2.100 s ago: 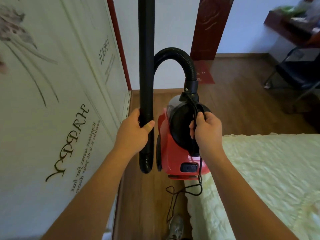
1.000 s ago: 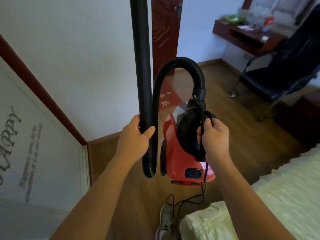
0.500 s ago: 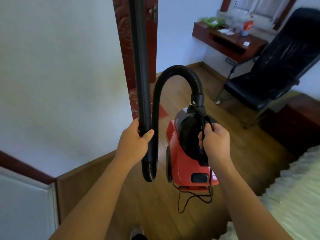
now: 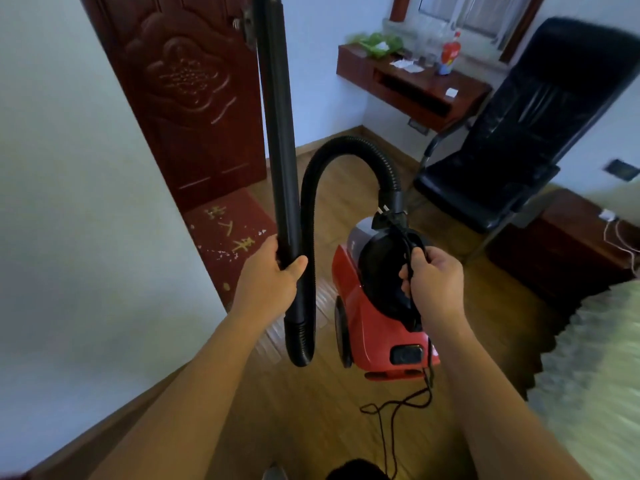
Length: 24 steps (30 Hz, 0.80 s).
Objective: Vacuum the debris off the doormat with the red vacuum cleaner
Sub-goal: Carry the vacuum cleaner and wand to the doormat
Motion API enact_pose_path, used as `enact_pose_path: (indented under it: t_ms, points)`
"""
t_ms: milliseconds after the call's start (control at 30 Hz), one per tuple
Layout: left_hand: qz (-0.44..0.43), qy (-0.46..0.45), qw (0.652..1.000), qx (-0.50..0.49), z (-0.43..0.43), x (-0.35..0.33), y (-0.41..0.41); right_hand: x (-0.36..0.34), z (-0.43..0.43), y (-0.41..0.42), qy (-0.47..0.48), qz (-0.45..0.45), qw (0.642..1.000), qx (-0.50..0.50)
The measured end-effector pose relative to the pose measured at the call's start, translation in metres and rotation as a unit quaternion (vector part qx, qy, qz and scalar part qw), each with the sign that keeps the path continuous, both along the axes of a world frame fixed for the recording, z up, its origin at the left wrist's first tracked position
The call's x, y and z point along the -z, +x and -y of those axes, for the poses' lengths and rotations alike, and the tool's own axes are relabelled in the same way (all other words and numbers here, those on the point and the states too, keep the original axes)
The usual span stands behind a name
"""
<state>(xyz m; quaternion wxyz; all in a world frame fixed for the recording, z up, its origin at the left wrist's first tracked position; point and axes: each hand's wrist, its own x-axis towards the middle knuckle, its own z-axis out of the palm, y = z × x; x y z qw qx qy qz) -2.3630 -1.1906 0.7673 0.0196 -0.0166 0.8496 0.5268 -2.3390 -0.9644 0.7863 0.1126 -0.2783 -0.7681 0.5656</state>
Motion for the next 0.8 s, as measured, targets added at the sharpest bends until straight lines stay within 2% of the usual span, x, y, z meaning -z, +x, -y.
enact_pose_path:
  t_ms: [433,800]
  points:
    - [0.021,0.019,0.998,-0.053,-0.109,0.014,-0.190,0.025,-0.109,-0.214,-0.009,0.031,0.996,-0.085]
    - [0.047,0.035,0.992,-0.113,-0.156,0.043,-0.329,0.058,-0.166,-0.384,0.017,0.071,0.989,-0.126]
